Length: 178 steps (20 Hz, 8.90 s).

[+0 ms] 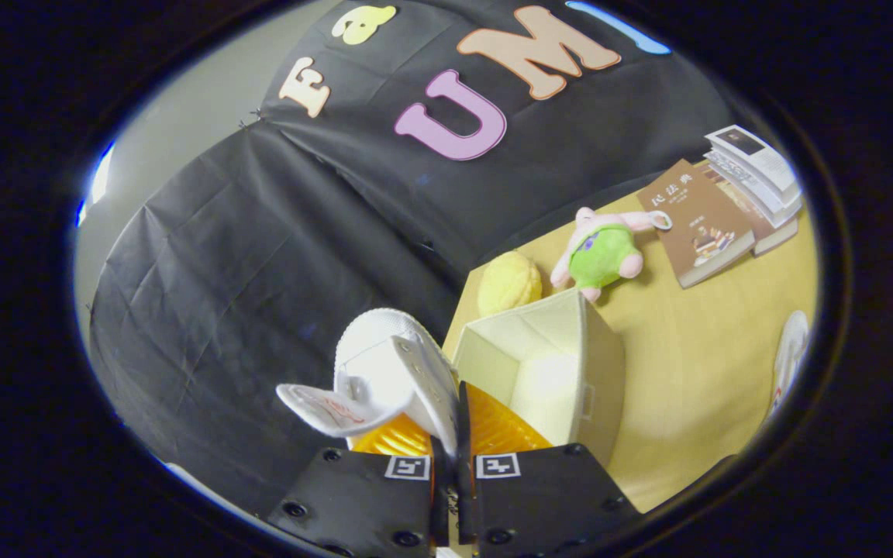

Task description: Open the storage box then place both shoes into the box .Put the left shoe in first, then the right shoe, with the right side of both shoes facing outward in a uniform manner.

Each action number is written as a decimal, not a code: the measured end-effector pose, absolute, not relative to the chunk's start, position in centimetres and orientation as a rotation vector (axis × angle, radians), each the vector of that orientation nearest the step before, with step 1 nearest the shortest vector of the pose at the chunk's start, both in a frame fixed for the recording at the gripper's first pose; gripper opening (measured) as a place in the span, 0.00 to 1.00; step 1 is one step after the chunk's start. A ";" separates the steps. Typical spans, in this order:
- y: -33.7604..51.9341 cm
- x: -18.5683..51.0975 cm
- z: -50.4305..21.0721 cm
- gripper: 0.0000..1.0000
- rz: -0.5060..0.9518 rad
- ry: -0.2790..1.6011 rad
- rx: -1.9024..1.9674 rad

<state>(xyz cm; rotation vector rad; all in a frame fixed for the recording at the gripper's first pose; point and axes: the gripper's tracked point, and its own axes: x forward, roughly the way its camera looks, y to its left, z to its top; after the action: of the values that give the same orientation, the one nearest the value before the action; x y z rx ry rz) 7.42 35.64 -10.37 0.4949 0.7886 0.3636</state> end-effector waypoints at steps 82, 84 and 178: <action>-6.1 -4.1 -22.3 0.79 -0.156 1.190 -0.236; -6.4 -3.2 -23.0 0.76 -0.168 1.191 -0.247; 21.8 7.0 -14.4 1.00 0.297 0.832 0.250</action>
<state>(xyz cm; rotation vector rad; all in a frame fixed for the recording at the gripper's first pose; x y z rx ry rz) 7.00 21.80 -14.41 0.2501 0.8315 0.2971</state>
